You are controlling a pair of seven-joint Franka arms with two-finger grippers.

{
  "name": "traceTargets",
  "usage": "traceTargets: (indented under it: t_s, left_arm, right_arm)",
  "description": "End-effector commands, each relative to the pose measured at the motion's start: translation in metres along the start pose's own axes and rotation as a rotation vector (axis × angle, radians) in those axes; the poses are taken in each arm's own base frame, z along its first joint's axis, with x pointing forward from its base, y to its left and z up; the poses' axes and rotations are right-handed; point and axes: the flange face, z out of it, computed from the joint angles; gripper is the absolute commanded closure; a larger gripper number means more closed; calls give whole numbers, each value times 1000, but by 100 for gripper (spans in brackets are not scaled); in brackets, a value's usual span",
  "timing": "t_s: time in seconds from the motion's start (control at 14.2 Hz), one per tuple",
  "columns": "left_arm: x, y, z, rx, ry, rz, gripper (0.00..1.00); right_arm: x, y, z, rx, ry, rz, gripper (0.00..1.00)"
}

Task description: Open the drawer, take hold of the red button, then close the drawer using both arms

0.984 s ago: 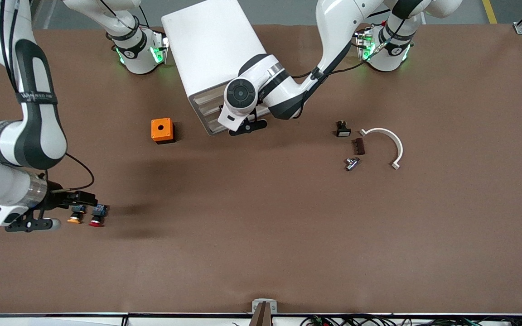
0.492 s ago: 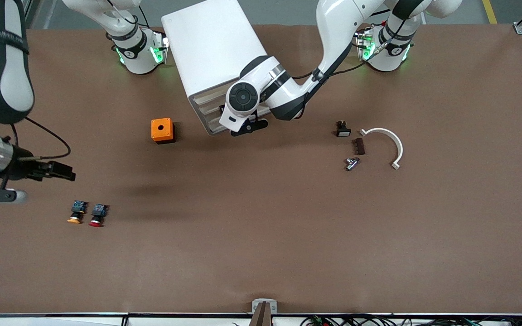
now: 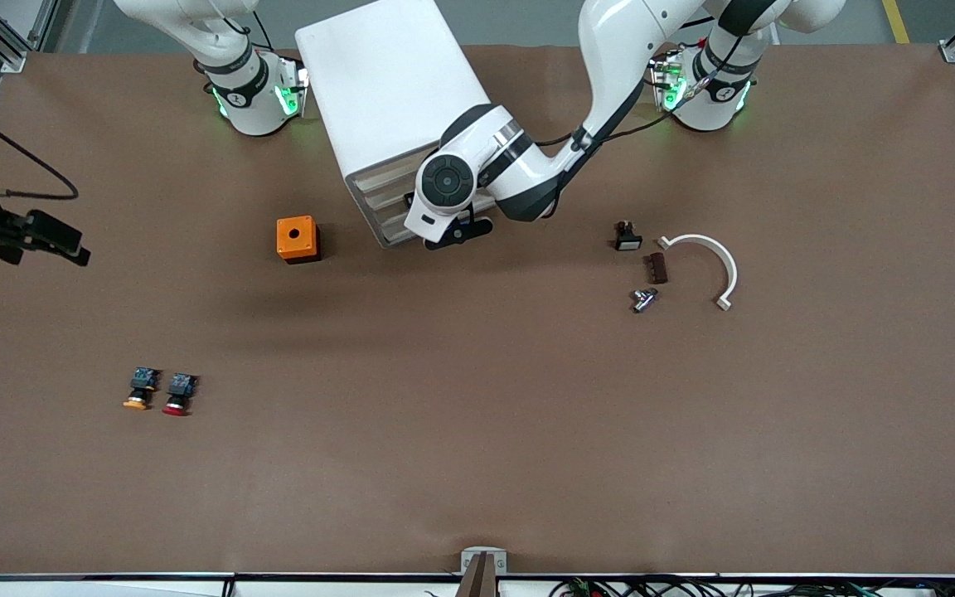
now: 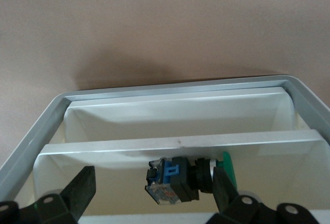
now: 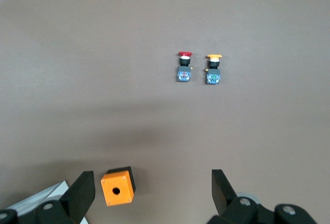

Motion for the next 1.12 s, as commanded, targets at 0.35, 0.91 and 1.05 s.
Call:
traceTargets:
  t_s: [0.35, 0.91, 1.05]
  left_arm:
    - [17, -11, -46, -87, -22, -60, 0]
    - [114, -89, -184, -274, 58, -225, 0]
    - [139, -110, -203, -303, 66, -271, 0]
  right_arm:
    - [-28, 1, -19, -12, 22, -3, 0]
    - [-29, 3, -32, -10, 31, 21, 0]
    - [-31, 2, -31, -20, 21, 24, 0]
